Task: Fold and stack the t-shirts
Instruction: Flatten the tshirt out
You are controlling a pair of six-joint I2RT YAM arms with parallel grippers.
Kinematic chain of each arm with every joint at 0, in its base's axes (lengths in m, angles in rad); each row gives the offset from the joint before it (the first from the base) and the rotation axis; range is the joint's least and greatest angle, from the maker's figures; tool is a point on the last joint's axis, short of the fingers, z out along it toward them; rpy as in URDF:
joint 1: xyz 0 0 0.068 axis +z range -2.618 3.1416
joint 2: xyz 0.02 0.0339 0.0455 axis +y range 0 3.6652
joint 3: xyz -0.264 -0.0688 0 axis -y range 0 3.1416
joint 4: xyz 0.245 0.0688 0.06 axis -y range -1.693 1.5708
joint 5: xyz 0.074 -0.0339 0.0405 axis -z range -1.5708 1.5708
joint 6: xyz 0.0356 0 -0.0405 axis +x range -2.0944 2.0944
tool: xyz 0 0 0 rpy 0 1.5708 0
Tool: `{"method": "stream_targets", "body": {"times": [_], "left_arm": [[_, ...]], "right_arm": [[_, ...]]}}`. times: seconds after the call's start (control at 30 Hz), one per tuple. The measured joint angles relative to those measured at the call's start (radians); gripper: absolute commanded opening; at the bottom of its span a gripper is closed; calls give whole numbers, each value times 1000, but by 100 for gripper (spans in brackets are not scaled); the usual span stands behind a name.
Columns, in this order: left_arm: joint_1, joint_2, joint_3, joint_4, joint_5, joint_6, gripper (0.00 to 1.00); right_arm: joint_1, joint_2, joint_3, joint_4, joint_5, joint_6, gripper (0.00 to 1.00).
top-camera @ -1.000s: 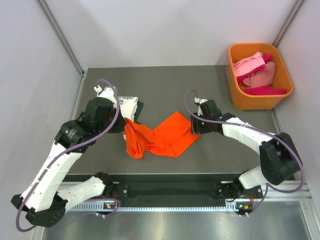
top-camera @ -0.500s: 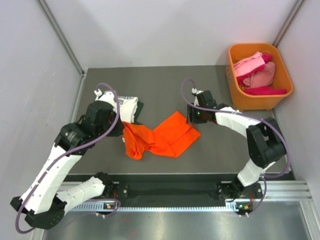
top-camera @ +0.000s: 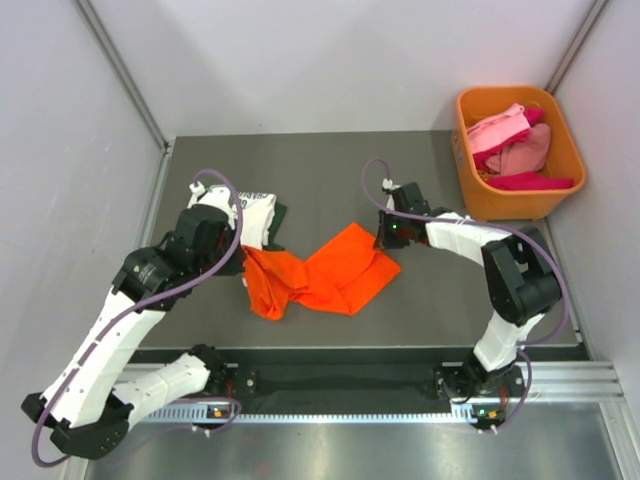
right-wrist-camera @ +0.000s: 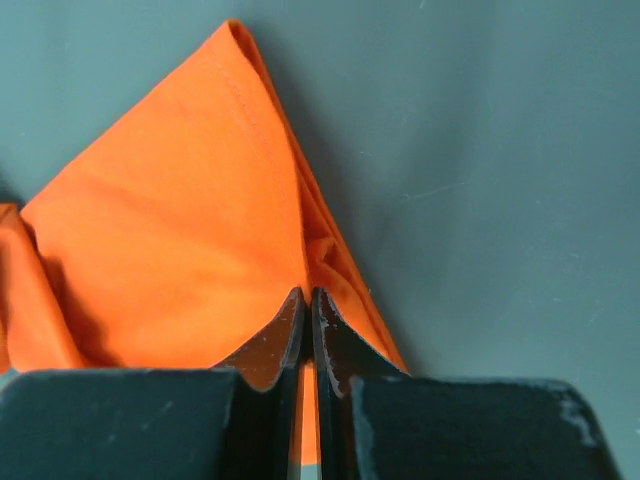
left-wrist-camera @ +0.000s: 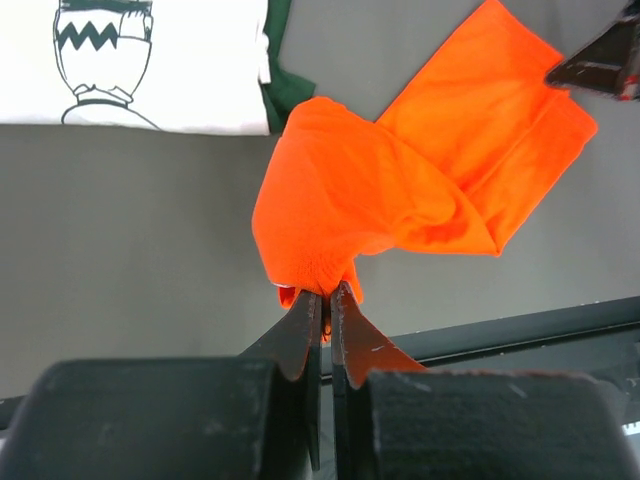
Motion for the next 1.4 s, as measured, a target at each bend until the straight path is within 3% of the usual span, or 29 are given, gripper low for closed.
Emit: {"method": "stream_targets", "body": {"times": [0.17, 0.33, 0.43, 0.57, 0.73, 0.9, 1.03, 1.4], "left_arm": [[0, 19, -60, 32, -5, 0, 0], [29, 141, -89, 113, -23, 11, 0], [160, 264, -36, 138, 32, 39, 0], [335, 386, 156, 155, 55, 55, 0], [340, 314, 269, 229, 103, 64, 0], [340, 189, 109, 287, 159, 62, 0], [340, 192, 16, 271, 160, 59, 0], [340, 211, 97, 260, 174, 63, 0]], "right_arm": [[-44, -64, 43, -67, -8, -2, 0], [-177, -123, 293, -202, -30, -23, 0], [-257, -156, 468, -266, -45, -29, 0], [-362, -238, 600, -309, -82, -27, 0], [-465, -446, 530, -319, -114, -16, 0], [-480, -621, 407, -342, -147, -7, 0], [-483, -679, 375, -375, -154, -6, 0], [-502, -725, 395, -431, -113, -7, 0]]}}
